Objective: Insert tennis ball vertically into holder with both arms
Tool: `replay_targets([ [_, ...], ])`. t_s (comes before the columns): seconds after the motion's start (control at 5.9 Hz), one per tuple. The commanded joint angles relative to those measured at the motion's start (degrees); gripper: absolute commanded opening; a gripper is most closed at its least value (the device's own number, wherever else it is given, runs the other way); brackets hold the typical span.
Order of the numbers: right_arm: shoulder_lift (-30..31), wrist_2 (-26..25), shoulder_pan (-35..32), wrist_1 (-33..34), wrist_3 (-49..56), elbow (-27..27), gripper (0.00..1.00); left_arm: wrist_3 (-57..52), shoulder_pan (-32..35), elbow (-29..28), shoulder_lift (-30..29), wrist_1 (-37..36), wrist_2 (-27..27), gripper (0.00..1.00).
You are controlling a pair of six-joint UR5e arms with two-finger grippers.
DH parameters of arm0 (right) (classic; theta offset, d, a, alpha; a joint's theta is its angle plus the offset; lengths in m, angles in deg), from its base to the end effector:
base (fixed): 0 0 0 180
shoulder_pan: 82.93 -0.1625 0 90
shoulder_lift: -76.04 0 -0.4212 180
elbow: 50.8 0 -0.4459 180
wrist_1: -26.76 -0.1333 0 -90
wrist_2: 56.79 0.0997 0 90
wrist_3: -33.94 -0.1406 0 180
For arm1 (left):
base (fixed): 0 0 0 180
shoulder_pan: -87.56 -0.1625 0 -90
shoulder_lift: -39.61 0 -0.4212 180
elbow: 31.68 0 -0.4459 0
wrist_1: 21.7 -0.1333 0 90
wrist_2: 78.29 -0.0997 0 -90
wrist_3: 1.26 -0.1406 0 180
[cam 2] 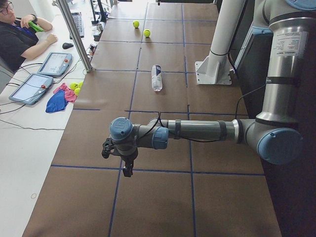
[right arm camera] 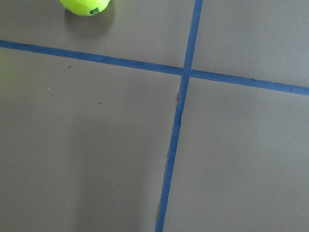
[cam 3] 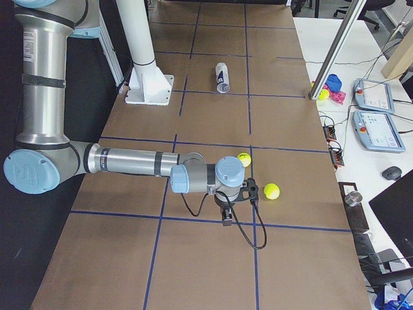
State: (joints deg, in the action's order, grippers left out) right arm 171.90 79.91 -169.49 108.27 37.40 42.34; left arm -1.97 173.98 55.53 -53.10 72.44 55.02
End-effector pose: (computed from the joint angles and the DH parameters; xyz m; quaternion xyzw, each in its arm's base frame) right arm 0.0002 -0.5122 0.6886 0.0463 -0.3958 -0.0751 0.9141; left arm -0.0010 -0.5737 0.6788 0.0237 0.3695 0.0478 0.9277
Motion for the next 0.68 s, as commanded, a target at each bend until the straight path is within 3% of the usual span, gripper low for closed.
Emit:
replay_targets([
  [0.0, -0.06, -0.46, -0.02, -8.59, -0.64, -0.85, 1.00, 0.62, -1.26, -0.81, -4.20, 3.31, -0.23, 1.00],
  [0.17, -0.50, 1.45, -0.02, -8.57, -1.00, -0.94, 1.00, 0.01, -1.35, -0.21, -4.84, 4.55, 0.11, 1.00],
  [0.51, -1.03, 1.29, -0.02, -9.09, -0.56, -0.68, 1.00, 0.88, -1.35, 0.32, -6.07, 15.92, 0.29, 1.00],
])
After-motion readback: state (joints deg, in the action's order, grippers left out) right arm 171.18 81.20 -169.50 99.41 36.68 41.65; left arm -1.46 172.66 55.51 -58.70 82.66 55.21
